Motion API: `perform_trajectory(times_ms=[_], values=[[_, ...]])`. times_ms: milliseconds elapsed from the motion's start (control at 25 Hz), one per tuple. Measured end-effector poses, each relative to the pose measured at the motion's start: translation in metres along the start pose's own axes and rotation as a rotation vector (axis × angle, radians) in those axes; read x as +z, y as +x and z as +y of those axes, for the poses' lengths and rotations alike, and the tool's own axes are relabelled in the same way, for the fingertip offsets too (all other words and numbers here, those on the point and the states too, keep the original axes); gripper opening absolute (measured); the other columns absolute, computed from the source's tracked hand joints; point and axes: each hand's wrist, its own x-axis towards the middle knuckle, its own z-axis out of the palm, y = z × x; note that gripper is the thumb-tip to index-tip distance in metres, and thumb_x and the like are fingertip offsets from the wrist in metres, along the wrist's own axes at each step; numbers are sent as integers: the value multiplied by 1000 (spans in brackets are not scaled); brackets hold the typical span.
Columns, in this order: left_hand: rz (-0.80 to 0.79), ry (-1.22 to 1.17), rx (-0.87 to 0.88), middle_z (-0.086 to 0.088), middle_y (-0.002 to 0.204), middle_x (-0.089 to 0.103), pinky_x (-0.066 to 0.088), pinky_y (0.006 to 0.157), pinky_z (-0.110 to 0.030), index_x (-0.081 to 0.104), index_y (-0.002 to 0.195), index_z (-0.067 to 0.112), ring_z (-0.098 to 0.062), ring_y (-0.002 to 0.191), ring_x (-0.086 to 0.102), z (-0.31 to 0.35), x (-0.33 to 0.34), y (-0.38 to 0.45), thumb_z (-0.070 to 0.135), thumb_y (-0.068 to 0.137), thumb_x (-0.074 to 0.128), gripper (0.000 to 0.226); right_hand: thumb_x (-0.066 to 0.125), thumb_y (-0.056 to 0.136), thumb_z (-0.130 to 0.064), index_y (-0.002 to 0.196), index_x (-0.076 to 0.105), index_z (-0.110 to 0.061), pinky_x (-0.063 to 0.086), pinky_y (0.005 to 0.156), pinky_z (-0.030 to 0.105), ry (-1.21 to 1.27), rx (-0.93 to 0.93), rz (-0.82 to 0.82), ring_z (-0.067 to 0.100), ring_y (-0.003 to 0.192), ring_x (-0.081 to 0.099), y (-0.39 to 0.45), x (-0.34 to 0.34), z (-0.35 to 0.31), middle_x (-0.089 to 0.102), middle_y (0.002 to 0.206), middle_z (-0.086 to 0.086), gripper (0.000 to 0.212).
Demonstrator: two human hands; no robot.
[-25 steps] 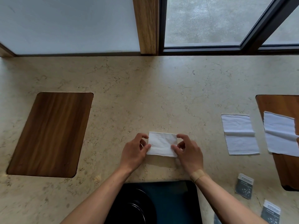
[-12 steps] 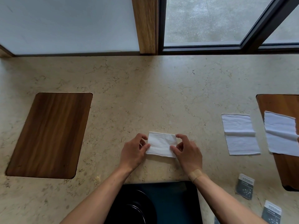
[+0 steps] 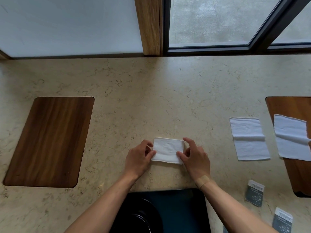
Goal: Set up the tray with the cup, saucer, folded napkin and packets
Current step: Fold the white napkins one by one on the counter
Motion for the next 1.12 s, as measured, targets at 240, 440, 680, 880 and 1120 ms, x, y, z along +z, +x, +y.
perform_trajectory(times_ms=[240,440,680,880,1120], values=[[22,-13,28,17,78,61,54,61,-23,55,95,32,2,67,60,4,-5,-1,36,82,71,21,73,80,-40,125,53,-28,48,77,38,-35,-46,34,14,73,55,-1,-7,1,63,77,-6,51],[51,-36,75,18,82,61,54,62,-24,57,101,32,2,68,60,18,-9,-1,36,82,72,24,69,82,-44,122,55,-31,42,78,35,-24,-79,87,12,84,54,-3,-26,12,61,86,-13,44],[59,5,213,16,92,61,51,73,-27,61,103,28,-3,81,56,55,3,5,36,82,72,26,63,84,-50,121,57,-32,36,81,37,-112,-81,138,20,107,51,-6,-63,43,64,105,-9,41],[30,6,292,12,98,63,48,81,-36,62,106,28,-12,92,56,103,34,12,35,81,73,28,66,83,-49,119,61,-28,41,83,42,-168,-42,196,25,109,54,-8,-108,87,67,110,-3,42],[27,47,367,8,100,65,43,81,-36,65,108,27,-15,96,57,167,83,23,35,80,74,31,64,85,-51,121,61,-24,45,88,43,-219,21,200,28,114,54,-4,-156,146,65,121,2,45]])
